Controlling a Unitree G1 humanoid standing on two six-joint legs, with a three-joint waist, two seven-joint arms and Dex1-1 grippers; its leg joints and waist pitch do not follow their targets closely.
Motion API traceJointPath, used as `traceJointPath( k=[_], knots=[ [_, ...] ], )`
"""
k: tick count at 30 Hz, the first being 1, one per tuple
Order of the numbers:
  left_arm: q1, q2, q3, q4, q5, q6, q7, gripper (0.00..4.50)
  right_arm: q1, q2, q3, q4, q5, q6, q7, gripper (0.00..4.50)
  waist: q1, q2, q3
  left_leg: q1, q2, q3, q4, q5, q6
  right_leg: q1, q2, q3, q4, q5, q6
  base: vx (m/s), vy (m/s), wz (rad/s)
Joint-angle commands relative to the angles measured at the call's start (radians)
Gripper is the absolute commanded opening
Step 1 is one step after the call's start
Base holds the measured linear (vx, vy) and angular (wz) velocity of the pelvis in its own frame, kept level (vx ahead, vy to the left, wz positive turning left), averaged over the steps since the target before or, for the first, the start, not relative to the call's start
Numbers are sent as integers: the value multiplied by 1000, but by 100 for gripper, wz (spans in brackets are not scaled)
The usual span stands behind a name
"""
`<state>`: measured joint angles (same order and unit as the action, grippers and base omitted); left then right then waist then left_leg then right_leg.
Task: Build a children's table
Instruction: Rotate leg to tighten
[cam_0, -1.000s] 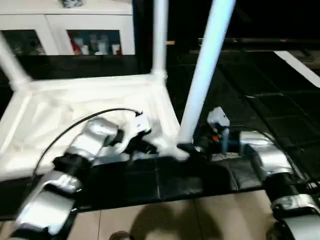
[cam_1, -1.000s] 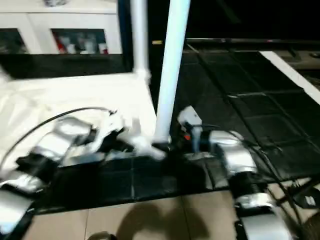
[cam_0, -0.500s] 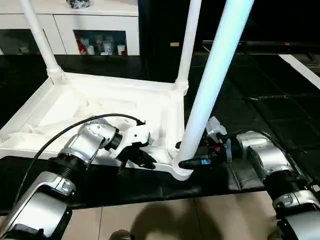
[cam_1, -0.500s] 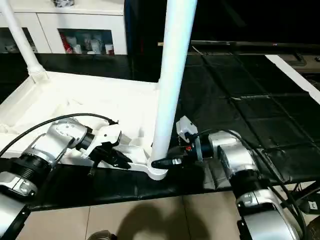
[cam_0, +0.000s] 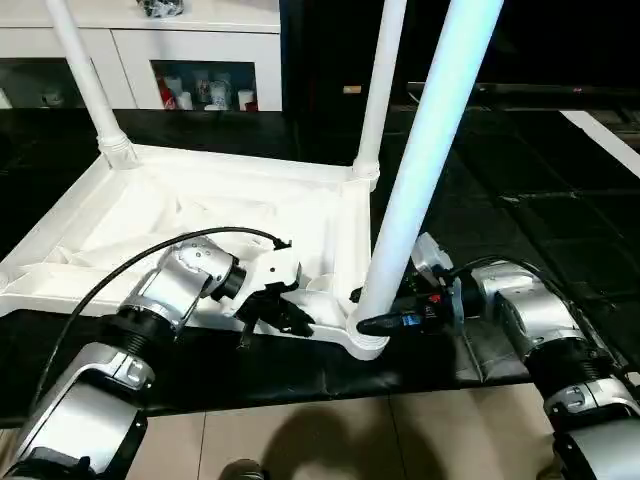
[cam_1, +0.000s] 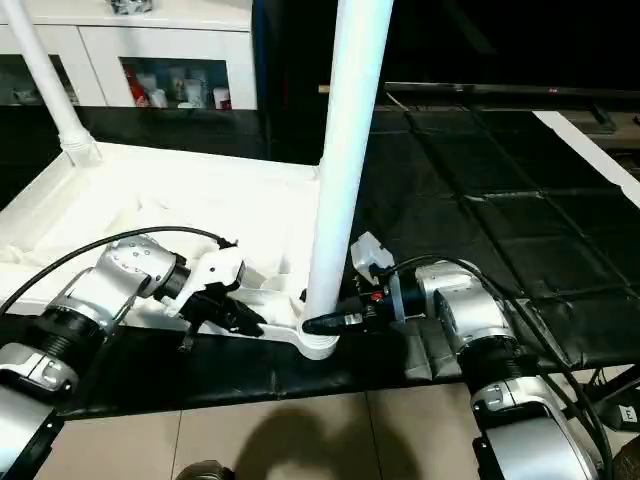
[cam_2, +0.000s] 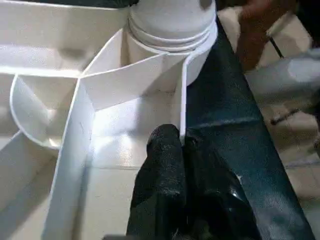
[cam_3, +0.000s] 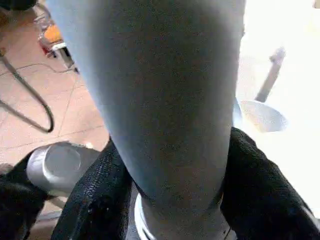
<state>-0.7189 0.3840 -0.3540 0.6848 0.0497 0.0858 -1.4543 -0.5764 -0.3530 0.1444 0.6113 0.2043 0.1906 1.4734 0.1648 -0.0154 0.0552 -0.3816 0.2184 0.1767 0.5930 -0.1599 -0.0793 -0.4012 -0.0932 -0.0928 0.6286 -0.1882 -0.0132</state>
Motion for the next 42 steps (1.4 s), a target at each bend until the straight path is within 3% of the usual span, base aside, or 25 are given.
traceJointPath(
  k=[1,2,4,5,7,8,9,13,16,17,19,21,29,31,36,39,42],
  knots=[
    [-36,-69,13,5,-14,61,111,0,18,51,7,-45,29,50,-73,212,-10,-2,-70,22,23,-1,-73,-238,13,47,-62,50,-79,-228,-215,0,0,0],
    [-36,-69,13,5,-14,61,111,0,18,51,7,-45,29,50,-73,212,-10,-3,-68,23,22,-1,-74,-247,6,44,-62,51,-82,-251,-205,0,0,0],
    [-75,-160,63,38,-13,156,306,0,14,136,-11,-45,-39,92,-346,211,-20,-3,-66,18,19,-2,-76,-245,-9,47,-62,52,-85,-277,-187,0,0,0],
    [-75,-160,63,38,-13,156,307,0,14,136,-11,-45,-39,93,-347,211,-28,2,-65,23,17,-5,-79,-267,-27,44,-62,51,-90,-308,-180,0,0,0],
    [-96,-203,88,57,-15,199,393,0,-6,183,-28,-17,-70,99,-488,211,-43,-4,-66,15,12,-8,-80,-265,-32,51,-62,48,-92,-339,-159,0,0,0],
    [-104,-219,98,65,-14,214,423,0,-13,200,-34,-9,-83,104,-538,208,-48,-4,-66,19,12,-8,-80,-271,-32,48,-61,49,-94,-337,-161,0,0,0],
    [-116,-240,115,77,-17,229,474,0,-25,225,-44,1,-92,111,-597,207,-58,-1,-68,18,9,-7,-77,-265,-31,48,-59,50,-93,-317,-170,0,0,0],
    [-160,-325,196,113,-36,277,697,0,-79,327,-89,40,-110,141,-840,202,-66,-2,-74,17,6,-4,-71,-211,-8,52,-56,51,-88,-234,-187,0,0,0],
    [-165,-345,208,114,-34,283,737,0,-93,348,-96,56,-114,127,-880,202,-67,-1,-78,16,6,-1,-68,-156,17,56,-51,50,-79,-116,-213,0,0,0],
    [-165,-346,208,114,-33,284,738,0,-93,348,-95,56,-116,124,-881,235,-66,0,-79,14,6,-2,-67,-136,31,59,-51,50,-74,-67,-225,0,0,0],
    [-152,-346,198,92,-20,298,716,0,-85,362,-102,49,-120,99,-884,268,-66,-5,-80,14,6,0,-66,-103,59,63,-52,49,-68,-4,-241,0,0,0],
    [-144,-339,191,81,-15,297,704,0,-78,364,-102,42,-119,101,-874,274,-67,-5,-79,14,6,1,-66,-100,73,63,-52,49,-70,2,-248,0,0,0],
    [-98,-263,144,50,12,254,579,0,-42,311,-98,17,-110,66,-800,351,-69,-3,-78,15,9,1,-69,-118,73,66,-55,50,-71,-17,-245,0,0,0],
    [-80,-219,125,39,15,213,502,0,-22,266,-95,-11,-90,58,-705,372,-70,-2,-78,16,11,1,-69,-123,82,66,-54,50,-71,-7,-249,0,0,0],
    [-69,-156,99,36,19,164,396,0,-2,184,-77,-41,-78,45,-563,414,-64,3,-76,21,15,2,-70,-150,67,63,-53,49,-71,-32,-255,0,0,0],
    [-55,-99,66,20,15,115,276,0,7,122,-74,-55,-63,39,-449,445,-57,2,-76,19,17,3,-69,-152,65,63,-54,49,-70,-36,-256,0,0,0],
    [-30,-26,22,-27,-5,72,82,0,15,31,-41,-71,-51,8,-260,445,-47,3,-79,21,20,5,-65,-140,75,60,-55,49,-65,-12,-265,0,0,0]
  ],
)
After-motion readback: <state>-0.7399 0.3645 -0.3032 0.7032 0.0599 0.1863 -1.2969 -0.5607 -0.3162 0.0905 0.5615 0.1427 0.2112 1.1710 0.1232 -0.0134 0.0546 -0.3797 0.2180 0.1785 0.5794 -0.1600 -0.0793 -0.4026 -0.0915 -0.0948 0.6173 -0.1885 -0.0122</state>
